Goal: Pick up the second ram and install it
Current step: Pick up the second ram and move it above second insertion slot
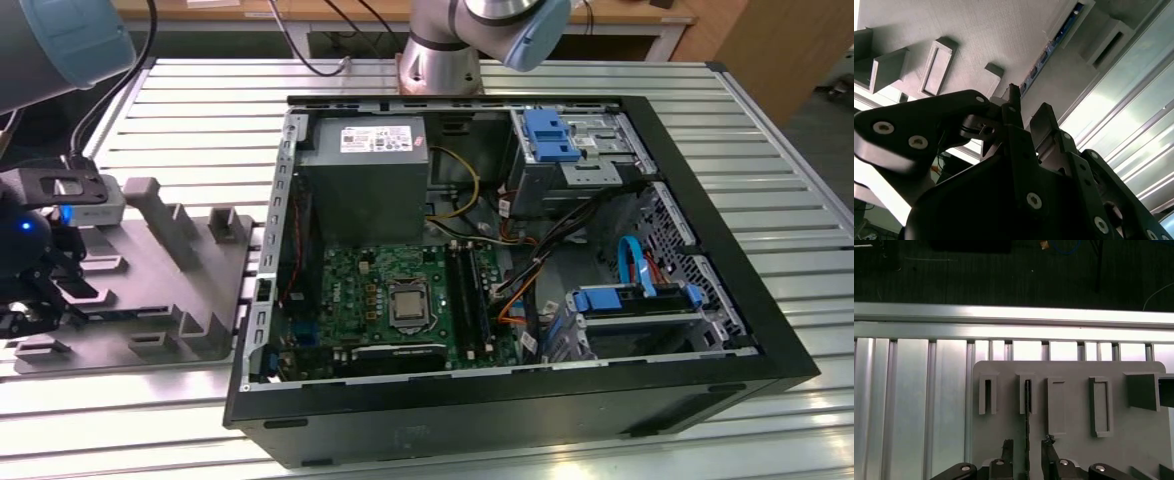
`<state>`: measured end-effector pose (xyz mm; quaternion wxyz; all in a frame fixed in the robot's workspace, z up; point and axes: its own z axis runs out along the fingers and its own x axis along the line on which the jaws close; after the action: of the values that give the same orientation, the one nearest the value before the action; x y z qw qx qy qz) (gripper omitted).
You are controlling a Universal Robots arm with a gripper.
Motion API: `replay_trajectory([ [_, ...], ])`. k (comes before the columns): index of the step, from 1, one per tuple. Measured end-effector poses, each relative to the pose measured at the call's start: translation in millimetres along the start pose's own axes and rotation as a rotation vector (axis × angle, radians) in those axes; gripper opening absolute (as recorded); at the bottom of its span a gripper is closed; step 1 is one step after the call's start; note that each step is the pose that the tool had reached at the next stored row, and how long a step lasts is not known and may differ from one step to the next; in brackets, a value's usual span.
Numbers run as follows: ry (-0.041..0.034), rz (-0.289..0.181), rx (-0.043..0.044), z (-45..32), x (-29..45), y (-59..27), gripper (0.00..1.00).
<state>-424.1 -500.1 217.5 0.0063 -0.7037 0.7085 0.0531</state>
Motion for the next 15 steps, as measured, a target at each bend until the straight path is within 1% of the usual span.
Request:
replay_trajectory([
  [10, -0.0001, 0.000, 0.0001, 0.4, 0.0, 0.0, 0.36],
  [13, 0.0003, -0.005, 0.0024, 3.0, 0.3, 0.1, 0.36],
  [15, 0.0005, -0.009, 0.0068, 5.3, 0.4, 1.2, 0.36],
])
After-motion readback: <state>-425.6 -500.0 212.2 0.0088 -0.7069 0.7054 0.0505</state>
